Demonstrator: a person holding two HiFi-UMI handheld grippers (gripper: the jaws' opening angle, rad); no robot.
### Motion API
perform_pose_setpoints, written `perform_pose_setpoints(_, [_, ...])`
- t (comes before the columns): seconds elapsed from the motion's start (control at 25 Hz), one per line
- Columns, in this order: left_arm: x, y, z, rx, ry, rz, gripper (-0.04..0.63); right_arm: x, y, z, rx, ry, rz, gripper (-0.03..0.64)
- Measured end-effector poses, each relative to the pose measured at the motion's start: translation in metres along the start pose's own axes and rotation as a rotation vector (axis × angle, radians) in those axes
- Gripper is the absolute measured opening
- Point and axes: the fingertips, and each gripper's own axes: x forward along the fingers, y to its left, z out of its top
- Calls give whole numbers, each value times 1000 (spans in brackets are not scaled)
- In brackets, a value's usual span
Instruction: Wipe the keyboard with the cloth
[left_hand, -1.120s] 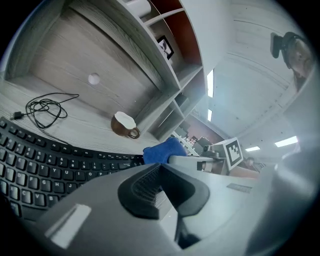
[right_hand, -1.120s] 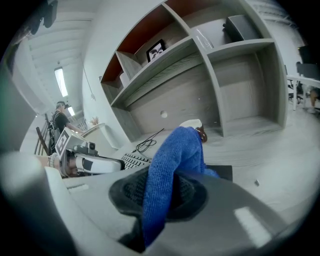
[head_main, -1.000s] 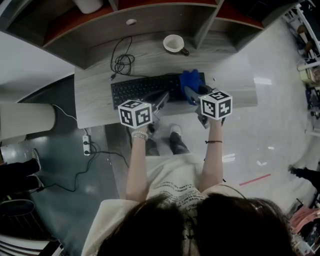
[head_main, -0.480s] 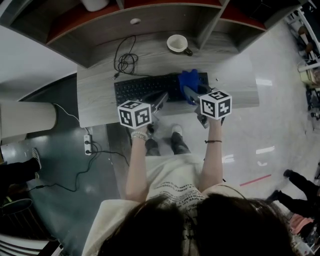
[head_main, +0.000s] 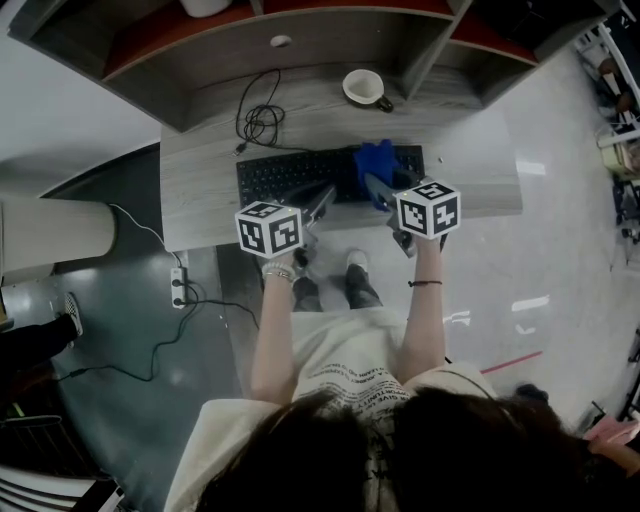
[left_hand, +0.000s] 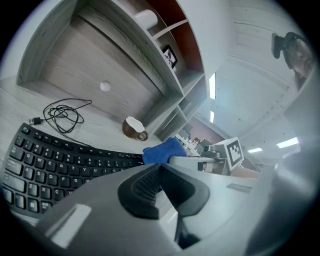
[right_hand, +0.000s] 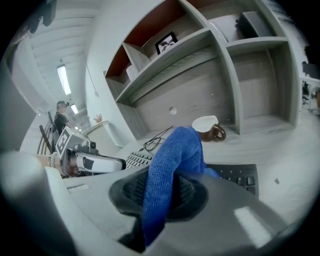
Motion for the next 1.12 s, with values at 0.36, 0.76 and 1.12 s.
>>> perform_pose_setpoints(0.36, [-17, 11, -1, -10, -11, 15, 3, 12, 15, 1, -2, 0, 12, 58])
perform_pose_setpoints(0.76, [-36, 24, -3, -20, -13, 27, 3, 31, 35, 2, -2, 2, 38, 58])
perform_pose_setpoints(1.12, [-52, 37, -1, -24, -17, 35, 3, 46, 50, 2, -7, 10, 44, 58])
